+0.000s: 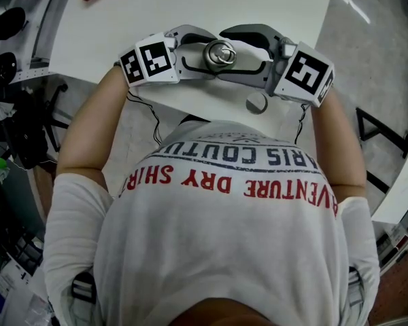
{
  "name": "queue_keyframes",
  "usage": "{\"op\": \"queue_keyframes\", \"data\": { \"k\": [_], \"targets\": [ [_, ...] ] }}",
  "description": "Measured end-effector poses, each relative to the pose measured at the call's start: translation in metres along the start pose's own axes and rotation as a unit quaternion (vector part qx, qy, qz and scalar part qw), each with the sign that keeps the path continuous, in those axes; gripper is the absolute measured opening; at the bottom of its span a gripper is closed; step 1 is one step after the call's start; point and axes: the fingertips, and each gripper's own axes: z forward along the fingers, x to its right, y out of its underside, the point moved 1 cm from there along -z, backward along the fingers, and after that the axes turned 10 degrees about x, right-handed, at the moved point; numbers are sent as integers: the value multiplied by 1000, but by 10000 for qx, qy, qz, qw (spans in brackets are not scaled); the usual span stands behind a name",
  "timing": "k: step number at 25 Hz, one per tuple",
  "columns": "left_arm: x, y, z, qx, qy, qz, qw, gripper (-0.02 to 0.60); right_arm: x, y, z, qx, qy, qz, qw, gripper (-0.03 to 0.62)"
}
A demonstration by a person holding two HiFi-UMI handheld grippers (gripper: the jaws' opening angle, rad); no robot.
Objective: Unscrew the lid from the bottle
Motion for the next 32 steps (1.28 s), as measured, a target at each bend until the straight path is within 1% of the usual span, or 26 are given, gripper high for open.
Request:
{"op": "queue_keyframes", "data": {
  "k": [2, 5, 8, 11, 14, 16, 19, 21, 23, 25, 26, 28, 32],
  "targets": [
    [2, 0, 1, 68, -47, -17, 10000, 347, 1, -4, -4, 167, 254, 158, 9994, 301],
    [3, 0, 1, 162, -157, -59, 9997, 347, 2, -6, -9, 221, 735, 112, 9970, 301],
    [1, 2, -1, 333, -388, -168, 9986, 348, 0, -11, -9, 483, 1295, 237, 9901, 307],
    [-1, 4, -5, 499, -702, -297, 9958, 348, -1, -6, -7, 637, 1976, 332, 9776, 307],
    [1, 7, -8, 581, -1006, -443, 9922, 348, 0, 6, -4, 666, 2722, 397, 9591, 307],
    [2, 7, -7, 679, -1235, -567, 9884, 348, 0, 11, -3, 689, 3053, 443, 9487, 307],
    [3, 4, -5, 830, -1624, -733, 9805, 348, -1, 12, -1, 737, 3293, 514, 9399, 307],
    [5, 3, -4, 908, -1874, -838, 9745, 348, -1, 12, 0, 734, 3513, 516, 9320, 306],
    [6, 3, -3, 980, -2099, -921, 9684, 348, 0, 13, 1, 720, 3716, 514, 9242, 307],
    [5, 4, -4, 1032, -2278, -968, 9634, 348, 2, 12, 3, 717, 3848, 494, 9189, 305],
    [4, 4, -4, 1053, -2340, -985, 9615, 348, 3, 12, 3, 708, 3900, 471, 9169, 302],
    [4, 4, -4, 1085, -2419, -1014, 9589, 348, 3, 12, 4, 682, 3969, 423, 9144, 273],
    [4, 5, -5, 1091, -2514, -996, 9565, 348, 3, 12, 6, 617, 3969, 320, 9152, 259]
  ]
}}
